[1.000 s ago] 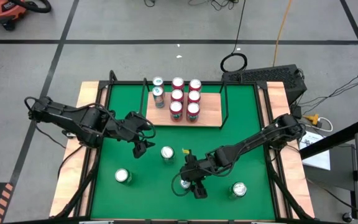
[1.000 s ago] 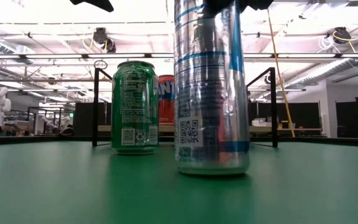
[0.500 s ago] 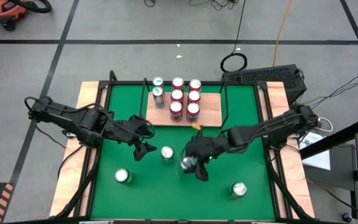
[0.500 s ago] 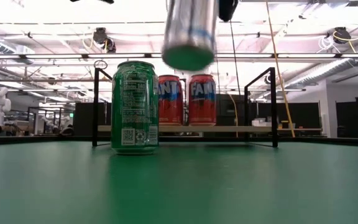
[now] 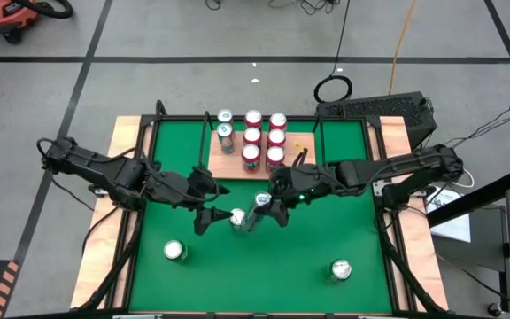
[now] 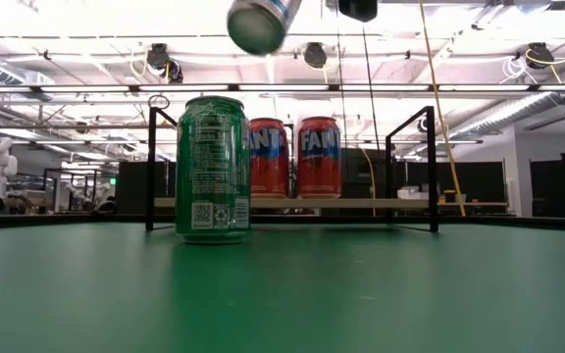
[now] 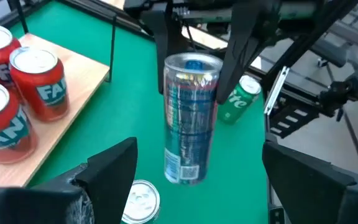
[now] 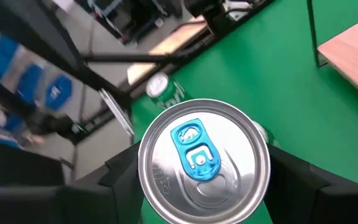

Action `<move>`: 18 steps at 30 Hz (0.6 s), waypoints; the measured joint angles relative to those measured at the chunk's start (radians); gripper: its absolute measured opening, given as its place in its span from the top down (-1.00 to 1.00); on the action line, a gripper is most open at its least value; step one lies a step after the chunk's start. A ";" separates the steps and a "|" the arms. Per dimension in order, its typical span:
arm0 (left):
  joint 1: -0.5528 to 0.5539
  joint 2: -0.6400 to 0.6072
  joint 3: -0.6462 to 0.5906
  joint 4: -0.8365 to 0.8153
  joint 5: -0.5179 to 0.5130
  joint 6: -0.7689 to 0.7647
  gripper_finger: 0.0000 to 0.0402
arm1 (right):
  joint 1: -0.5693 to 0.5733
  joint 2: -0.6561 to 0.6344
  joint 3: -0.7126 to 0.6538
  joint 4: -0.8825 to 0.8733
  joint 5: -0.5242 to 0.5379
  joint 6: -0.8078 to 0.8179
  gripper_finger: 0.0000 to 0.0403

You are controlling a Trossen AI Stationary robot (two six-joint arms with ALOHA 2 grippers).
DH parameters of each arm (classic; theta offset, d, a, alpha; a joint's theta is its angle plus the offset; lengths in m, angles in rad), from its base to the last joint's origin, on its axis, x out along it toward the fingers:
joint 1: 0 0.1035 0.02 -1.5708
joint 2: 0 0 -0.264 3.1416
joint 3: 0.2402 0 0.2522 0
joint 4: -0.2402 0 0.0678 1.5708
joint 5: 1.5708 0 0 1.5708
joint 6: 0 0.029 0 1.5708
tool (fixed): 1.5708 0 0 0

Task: Place canned beverage on shelf
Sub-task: Put the blue soda can on the shelf aligned with the other blue soda cans

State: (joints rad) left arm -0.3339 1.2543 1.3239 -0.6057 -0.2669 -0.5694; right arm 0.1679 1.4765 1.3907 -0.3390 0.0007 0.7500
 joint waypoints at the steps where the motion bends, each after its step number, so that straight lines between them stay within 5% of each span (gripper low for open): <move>1: 0.002 0.004 0.000 0.000 -0.001 0.007 -0.72 | -0.003 0.001 0.000 0.016 -0.001 0.023 -0.21; 18: 0.005 0.144 0.001 0.088 0.032 0.026 -0.72 | -0.031 0.005 0.000 0.196 0.004 0.165 -0.21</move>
State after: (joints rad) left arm -0.3286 1.3983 1.3247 -0.5173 -0.2352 -0.5438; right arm 0.1368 1.4818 1.3911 -0.1434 0.0050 0.9152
